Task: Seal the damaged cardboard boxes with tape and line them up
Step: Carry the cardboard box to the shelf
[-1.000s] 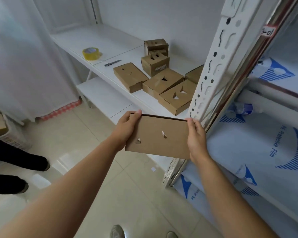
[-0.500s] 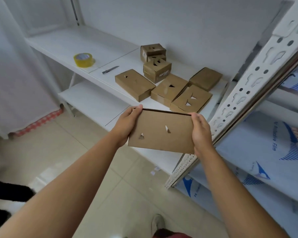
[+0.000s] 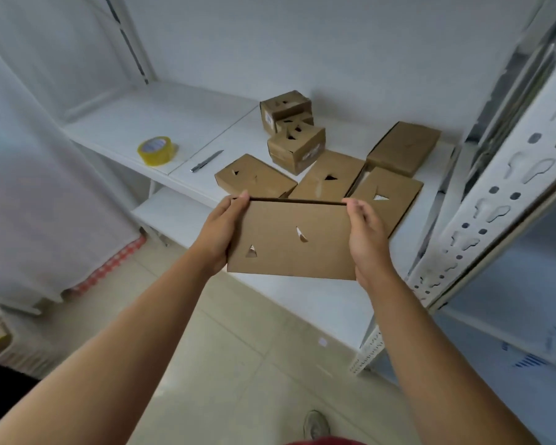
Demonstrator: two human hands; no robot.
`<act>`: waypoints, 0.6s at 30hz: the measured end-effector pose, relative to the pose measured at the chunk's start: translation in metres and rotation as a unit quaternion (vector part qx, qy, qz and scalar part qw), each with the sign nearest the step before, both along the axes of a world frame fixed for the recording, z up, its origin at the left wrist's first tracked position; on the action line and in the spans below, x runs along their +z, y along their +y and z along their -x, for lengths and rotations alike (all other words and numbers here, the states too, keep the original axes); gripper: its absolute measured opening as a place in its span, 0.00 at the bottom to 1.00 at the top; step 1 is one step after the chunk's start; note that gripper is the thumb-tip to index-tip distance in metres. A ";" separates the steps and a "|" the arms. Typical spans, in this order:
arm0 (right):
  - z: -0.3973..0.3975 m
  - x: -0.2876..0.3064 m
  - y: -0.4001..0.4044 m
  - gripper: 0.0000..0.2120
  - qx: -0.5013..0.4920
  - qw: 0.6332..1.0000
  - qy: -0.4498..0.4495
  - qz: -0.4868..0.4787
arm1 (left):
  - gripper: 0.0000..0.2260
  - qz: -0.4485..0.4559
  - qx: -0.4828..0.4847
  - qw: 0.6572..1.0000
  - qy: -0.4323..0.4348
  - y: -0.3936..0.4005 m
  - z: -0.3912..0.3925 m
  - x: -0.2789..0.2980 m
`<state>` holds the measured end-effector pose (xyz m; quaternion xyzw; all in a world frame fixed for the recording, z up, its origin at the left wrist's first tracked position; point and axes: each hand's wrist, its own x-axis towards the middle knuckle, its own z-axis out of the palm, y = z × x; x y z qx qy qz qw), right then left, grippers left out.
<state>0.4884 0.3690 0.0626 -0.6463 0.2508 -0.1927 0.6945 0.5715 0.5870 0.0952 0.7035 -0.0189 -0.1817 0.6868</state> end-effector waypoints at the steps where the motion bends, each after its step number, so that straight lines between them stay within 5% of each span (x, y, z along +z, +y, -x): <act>1: -0.006 0.003 0.000 0.13 0.001 1.000 0.000 -0.001 | 0.13 0.005 -0.002 1.000 0.003 0.001 -0.006 0.003; 18: -0.122 0.018 0.050 0.13 -0.042 0.997 0.050 0.043 | 0.22 0.013 -0.059 0.997 0.038 0.039 -0.166 -0.015</act>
